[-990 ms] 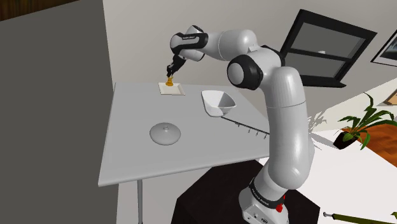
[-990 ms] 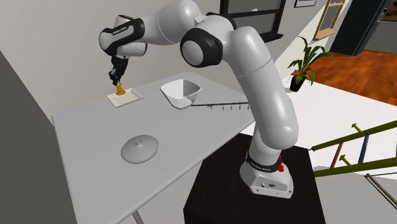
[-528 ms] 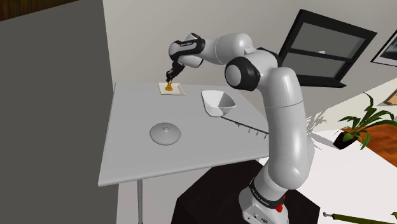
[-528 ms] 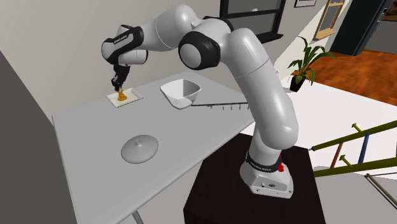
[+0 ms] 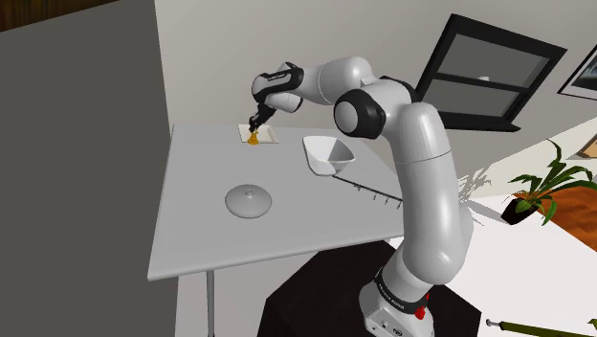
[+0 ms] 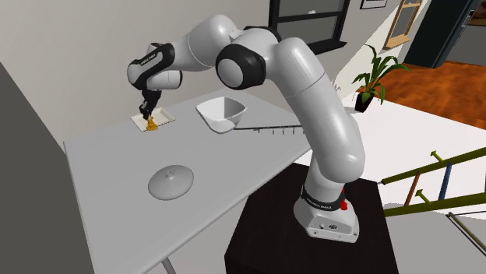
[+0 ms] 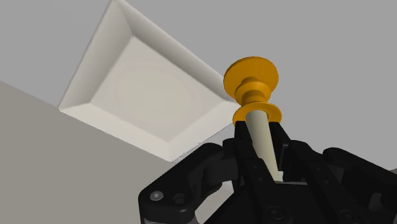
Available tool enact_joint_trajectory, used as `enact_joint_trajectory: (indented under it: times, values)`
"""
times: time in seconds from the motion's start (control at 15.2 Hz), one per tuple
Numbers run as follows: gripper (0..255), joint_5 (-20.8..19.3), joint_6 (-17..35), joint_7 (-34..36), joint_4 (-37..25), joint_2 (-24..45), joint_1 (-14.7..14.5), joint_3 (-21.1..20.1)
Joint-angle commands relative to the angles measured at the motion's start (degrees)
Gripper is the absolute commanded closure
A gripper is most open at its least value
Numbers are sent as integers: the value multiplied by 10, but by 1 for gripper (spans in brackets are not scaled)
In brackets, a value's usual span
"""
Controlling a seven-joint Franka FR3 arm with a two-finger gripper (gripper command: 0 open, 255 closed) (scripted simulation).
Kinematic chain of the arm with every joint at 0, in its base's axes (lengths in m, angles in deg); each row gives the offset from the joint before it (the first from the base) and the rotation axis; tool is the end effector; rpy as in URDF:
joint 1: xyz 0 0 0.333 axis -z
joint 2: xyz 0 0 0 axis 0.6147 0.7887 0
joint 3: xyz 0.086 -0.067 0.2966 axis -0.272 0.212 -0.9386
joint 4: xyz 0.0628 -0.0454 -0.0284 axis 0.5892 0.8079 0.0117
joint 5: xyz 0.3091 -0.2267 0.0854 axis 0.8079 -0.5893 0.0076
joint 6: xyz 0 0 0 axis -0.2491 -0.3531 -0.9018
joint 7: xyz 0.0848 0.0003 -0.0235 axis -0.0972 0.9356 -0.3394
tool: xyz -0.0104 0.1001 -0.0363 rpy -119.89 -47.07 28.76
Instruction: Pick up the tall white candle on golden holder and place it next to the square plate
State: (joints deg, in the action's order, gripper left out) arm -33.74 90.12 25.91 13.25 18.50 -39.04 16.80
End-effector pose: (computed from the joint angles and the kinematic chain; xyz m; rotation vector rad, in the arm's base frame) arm 0.7389 -0.1373 0.3400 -2.9963 -0.3401 -0.6758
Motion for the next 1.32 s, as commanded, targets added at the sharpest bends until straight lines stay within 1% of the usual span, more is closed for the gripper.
enact_joint_trajectory:
  times: [0.0,0.13,0.59,0.66,0.99,1.25]
  values:
    - [255,5,11,-6,4,7,2,-4]
    - [255,9,20,-11,6,14,4,-7]
    - [255,9,20,-11,6,14,4,-7]
    - [0,9,20,-11,6,14,4,-7]
    - [0,9,20,-11,6,14,4,-7]
    - [0,-6,-3,-7,53,-54,-5,8]
